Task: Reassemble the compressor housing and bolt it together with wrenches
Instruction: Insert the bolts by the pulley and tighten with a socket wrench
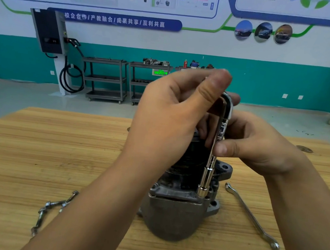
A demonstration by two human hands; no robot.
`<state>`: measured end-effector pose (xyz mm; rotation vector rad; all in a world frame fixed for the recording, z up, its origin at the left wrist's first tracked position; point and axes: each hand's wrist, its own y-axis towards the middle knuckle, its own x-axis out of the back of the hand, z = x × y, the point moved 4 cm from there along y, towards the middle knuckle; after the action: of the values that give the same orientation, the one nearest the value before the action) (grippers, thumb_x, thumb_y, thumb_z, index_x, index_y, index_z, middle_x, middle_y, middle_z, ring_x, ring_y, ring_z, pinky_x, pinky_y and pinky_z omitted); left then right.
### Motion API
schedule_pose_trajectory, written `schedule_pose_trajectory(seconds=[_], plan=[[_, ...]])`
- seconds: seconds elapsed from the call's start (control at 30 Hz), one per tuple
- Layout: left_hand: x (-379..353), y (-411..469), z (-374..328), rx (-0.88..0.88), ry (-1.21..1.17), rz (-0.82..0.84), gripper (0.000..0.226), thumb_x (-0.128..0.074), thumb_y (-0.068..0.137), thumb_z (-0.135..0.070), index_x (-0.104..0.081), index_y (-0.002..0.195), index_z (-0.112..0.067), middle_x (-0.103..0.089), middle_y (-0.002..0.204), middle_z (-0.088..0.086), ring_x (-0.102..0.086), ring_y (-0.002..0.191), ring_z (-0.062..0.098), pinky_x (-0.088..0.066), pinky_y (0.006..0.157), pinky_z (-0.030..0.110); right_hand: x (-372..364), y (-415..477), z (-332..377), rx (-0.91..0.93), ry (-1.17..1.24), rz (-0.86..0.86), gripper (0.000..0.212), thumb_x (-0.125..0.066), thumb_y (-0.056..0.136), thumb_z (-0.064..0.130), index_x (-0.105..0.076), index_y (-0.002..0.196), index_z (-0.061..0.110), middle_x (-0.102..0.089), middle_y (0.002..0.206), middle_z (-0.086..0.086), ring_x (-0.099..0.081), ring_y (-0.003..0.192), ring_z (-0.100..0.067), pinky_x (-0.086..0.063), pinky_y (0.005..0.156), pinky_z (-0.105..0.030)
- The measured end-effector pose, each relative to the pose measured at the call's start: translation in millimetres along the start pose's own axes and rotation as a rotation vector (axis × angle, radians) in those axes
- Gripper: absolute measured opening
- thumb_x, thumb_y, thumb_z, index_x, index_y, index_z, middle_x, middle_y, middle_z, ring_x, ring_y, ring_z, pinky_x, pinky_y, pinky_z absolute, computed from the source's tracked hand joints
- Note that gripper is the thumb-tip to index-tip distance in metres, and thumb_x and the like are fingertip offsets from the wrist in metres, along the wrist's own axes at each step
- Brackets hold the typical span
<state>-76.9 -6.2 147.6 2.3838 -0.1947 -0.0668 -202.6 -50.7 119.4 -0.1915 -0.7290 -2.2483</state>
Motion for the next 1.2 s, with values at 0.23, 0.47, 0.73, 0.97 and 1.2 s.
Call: schedule_pose_trajectory(seconds=[0.23, 0.47, 0.73, 0.97, 1.2], plan=[[-1, 3, 5, 0.069, -0.105, -0.035, 0.027, -0.049, 0.083, -0.037, -0.060, 0.090, -0.014, -0.073, 0.069, 0.004, -0.070, 0.063, 0.016, -0.058, 0.060, 0.040, 0, 0, -1, -0.002, -0.004, -0.018, 0.030, -0.081, 0.059, 0.047, -0.071, 0.077, 0.025, -0.067, 0.078, 0.010, -0.063, 0.080, -0.006, -0.049, 0.072, -0.019], [-3, 8, 7, 0.184, -0.066, -0.054, 0.022, -0.046, 0.098, -0.030, -0.054, 0.085, -0.014, -0.067, 0.057, 0.002, -0.064, 0.050, 0.018, -0.055, 0.055, 0.034, 4, -1, -5, -0.007, -0.015, -0.078, 0.046, -0.082, 0.056, 0.047, -0.068, 0.078, 0.009, -0.067, 0.079, 0.006, -0.063, 0.083, -0.010, -0.051, 0.073, -0.021], [-17, 13, 1, 0.152, 0.069, -0.100, 0.039, -0.041, 0.099, -0.038, -0.053, 0.070, -0.015, -0.051, 0.046, -0.003, -0.051, 0.045, 0.020, -0.042, 0.054, 0.033, 4, -1, -4, 0.030, 0.074, -0.050, 0.024, -0.081, 0.061, 0.044, -0.068, 0.070, 0.025, -0.062, 0.072, 0.014, -0.061, 0.072, -0.001, -0.051, 0.068, -0.018], [-19, 2, -10, -0.022, 0.310, 0.000, 0.043, -0.057, 0.089, -0.043, -0.064, 0.085, -0.001, -0.054, 0.063, 0.018, -0.056, 0.060, 0.028, -0.048, 0.063, 0.043, 5, 1, -3, -0.008, 0.004, -0.061, 0.057, -0.078, 0.063, 0.048, -0.059, 0.084, -0.002, -0.069, 0.081, 0.004, -0.065, 0.081, -0.015, -0.055, 0.074, -0.028], [-19, 5, -10, -0.051, 0.451, 0.118, 0.025, -0.054, 0.093, -0.036, -0.071, 0.091, -0.018, -0.070, 0.080, -0.002, -0.064, 0.078, 0.005, -0.048, 0.073, 0.030, 5, -1, -3, 0.018, 0.062, -0.039, 0.039, -0.080, 0.065, 0.042, -0.074, 0.091, 0.015, -0.072, 0.087, 0.001, -0.067, 0.089, -0.019, -0.054, 0.080, -0.032]])
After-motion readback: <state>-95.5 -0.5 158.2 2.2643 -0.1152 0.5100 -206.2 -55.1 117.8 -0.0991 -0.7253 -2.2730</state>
